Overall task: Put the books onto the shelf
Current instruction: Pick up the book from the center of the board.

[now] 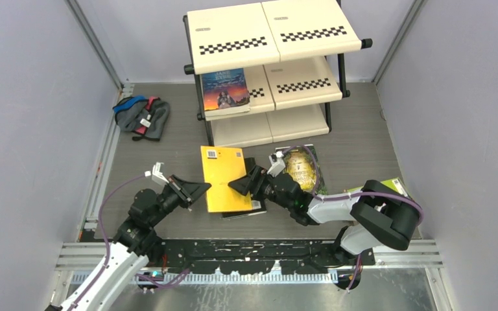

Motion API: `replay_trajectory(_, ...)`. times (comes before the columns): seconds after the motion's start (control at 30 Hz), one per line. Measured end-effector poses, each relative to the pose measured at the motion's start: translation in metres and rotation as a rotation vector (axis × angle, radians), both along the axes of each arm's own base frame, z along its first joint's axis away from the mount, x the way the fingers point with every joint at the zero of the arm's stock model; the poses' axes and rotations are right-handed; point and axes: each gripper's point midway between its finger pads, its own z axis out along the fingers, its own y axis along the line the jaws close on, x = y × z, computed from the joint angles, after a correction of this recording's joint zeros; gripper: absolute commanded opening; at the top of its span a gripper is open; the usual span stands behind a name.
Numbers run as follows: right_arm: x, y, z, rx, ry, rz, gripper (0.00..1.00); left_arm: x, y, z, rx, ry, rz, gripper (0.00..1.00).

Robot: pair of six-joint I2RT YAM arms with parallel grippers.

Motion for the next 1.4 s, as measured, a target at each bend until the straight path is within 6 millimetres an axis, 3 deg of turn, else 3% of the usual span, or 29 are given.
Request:
replay_trajectory(0.3,-0.002,0.001,0.008,0.077,0.014,0.001,0.68,0.008,-0.004,0.01,-0.038,-0.018,0.007,0.0)
replay_trajectory(0.57,0.004,-0.006,0.017,0.14,0.035,-0.037,0.37,0.016,0.004,0.01,-0.034,-0.018,0.063,0.0)
replay_trajectory(0.8,0.008,-0.016,0.057,0.245,-0.001,-0.081,0.15,0.024,0.006,0.009,-0.035,-0.014,0.096,0.02)
replay_trajectory(0.93,0.006,-0.021,0.071,0.269,-0.01,-0.088,0.02,0.026,0.002,0.014,-0.047,-0.031,0.079,0.12)
replay_trajectory(1.2,0.0,-0.025,0.071,0.237,-0.011,-0.075,0.01,0.02,-0.005,0.011,-0.039,-0.021,0.021,0.39)
replay_trajectory(1.4,-0.014,-0.028,0.083,0.229,-0.033,-0.038,0.01,0.002,-0.01,0.024,-0.068,-0.067,-0.048,0.49)
